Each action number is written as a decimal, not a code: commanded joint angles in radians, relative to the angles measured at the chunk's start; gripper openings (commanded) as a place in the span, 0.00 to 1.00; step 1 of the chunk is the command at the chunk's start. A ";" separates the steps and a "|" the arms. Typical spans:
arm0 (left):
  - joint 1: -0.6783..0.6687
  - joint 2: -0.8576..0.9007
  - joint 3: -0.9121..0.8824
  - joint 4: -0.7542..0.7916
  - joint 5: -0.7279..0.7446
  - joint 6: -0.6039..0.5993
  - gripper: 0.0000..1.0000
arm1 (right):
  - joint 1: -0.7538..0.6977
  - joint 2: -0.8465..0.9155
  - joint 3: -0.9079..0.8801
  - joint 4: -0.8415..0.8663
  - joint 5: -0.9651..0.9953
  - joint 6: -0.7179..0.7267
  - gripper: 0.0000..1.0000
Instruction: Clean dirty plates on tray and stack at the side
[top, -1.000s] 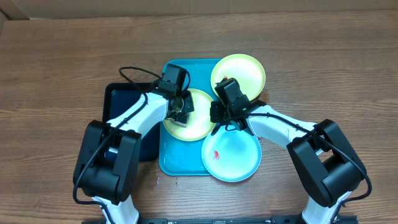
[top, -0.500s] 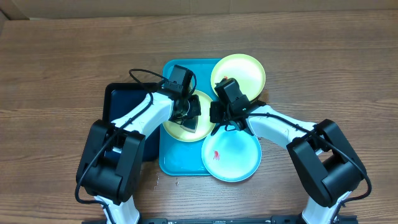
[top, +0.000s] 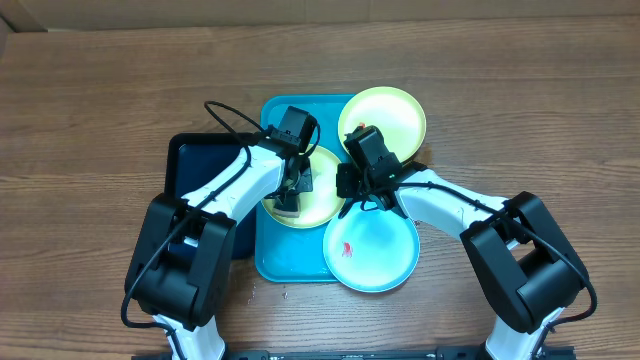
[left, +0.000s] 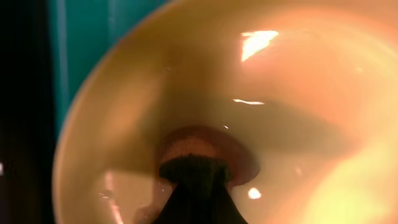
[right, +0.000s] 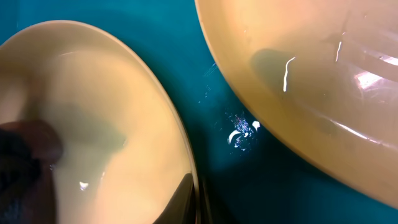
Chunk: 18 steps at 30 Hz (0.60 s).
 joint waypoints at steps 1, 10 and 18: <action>0.009 0.029 -0.006 -0.010 -0.175 0.045 0.04 | 0.005 0.014 0.023 0.008 0.002 0.009 0.04; 0.009 0.031 -0.007 0.068 -0.146 0.112 0.04 | 0.005 0.014 0.023 0.004 0.002 0.009 0.04; 0.009 0.094 -0.007 0.109 0.032 0.216 0.04 | 0.005 0.014 0.023 0.001 0.003 0.009 0.04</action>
